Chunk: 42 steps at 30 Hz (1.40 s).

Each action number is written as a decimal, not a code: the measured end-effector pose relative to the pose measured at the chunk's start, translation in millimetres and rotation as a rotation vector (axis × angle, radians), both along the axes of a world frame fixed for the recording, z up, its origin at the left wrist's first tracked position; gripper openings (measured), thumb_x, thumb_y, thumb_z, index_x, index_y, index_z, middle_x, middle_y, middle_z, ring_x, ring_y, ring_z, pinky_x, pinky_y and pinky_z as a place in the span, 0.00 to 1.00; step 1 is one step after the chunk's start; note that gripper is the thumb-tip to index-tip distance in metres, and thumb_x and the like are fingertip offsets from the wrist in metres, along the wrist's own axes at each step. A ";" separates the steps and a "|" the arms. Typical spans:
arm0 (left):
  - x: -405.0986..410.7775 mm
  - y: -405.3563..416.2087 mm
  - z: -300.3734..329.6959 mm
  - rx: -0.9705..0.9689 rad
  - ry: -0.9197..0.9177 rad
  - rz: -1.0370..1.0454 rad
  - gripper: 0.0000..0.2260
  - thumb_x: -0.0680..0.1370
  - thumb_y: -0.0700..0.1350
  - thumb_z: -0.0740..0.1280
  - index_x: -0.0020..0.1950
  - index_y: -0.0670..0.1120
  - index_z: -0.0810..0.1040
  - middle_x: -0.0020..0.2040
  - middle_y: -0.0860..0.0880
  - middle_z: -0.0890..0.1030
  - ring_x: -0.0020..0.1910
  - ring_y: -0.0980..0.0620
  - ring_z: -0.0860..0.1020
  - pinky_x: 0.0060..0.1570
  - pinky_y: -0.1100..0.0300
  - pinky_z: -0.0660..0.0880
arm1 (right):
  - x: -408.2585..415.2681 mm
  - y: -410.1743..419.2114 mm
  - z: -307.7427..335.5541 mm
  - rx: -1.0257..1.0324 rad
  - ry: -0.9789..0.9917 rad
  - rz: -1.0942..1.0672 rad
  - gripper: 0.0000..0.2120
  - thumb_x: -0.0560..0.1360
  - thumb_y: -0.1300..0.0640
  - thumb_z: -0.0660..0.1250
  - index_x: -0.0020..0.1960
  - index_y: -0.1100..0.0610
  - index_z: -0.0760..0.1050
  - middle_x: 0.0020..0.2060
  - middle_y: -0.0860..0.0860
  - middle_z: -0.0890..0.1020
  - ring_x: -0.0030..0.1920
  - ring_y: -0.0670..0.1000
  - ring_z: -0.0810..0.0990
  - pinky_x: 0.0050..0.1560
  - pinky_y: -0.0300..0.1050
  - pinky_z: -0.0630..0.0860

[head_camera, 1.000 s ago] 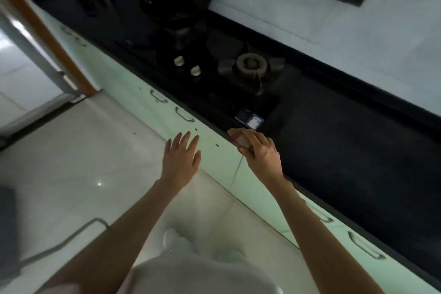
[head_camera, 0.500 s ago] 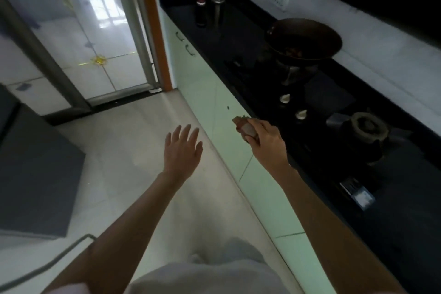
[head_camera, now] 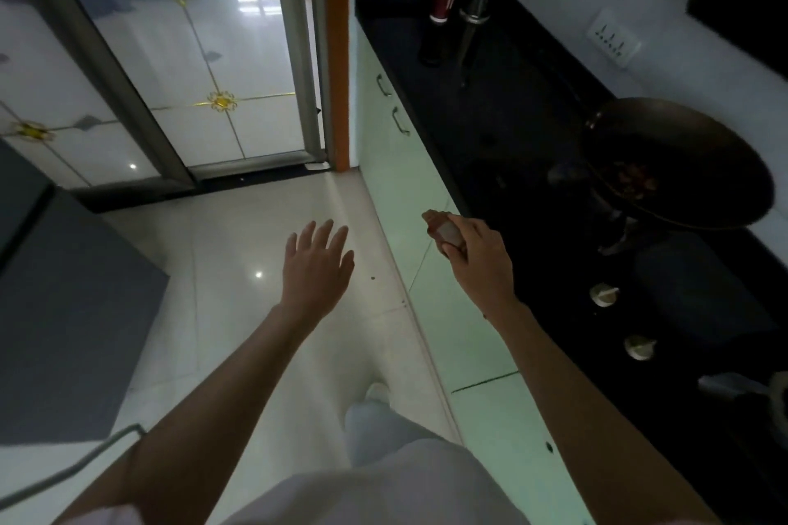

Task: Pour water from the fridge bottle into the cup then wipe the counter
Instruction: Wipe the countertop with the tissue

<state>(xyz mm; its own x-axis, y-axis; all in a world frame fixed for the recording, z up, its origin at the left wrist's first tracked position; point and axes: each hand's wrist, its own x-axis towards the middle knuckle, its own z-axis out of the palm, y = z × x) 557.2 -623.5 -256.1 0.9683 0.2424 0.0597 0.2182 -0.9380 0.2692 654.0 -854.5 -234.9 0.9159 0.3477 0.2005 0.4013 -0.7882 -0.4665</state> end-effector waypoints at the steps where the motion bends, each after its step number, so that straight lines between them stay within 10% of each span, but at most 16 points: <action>1: 16.6 6.3 2.4 -0.007 -0.008 0.010 0.21 0.82 0.51 0.58 0.73 0.46 0.67 0.74 0.42 0.68 0.74 0.39 0.63 0.71 0.41 0.61 | 20.0 7.4 4.2 -0.003 -0.003 0.013 0.22 0.75 0.58 0.69 0.68 0.56 0.71 0.61 0.53 0.76 0.58 0.58 0.73 0.56 0.50 0.72; 42: 603.6 311.1 -27.1 0.004 0.032 0.161 0.21 0.79 0.51 0.54 0.65 0.43 0.74 0.65 0.41 0.76 0.65 0.38 0.73 0.61 0.44 0.71 | 664.3 328.7 -41.1 0.034 0.124 0.000 0.23 0.75 0.56 0.68 0.69 0.53 0.70 0.63 0.52 0.74 0.59 0.58 0.72 0.56 0.55 0.75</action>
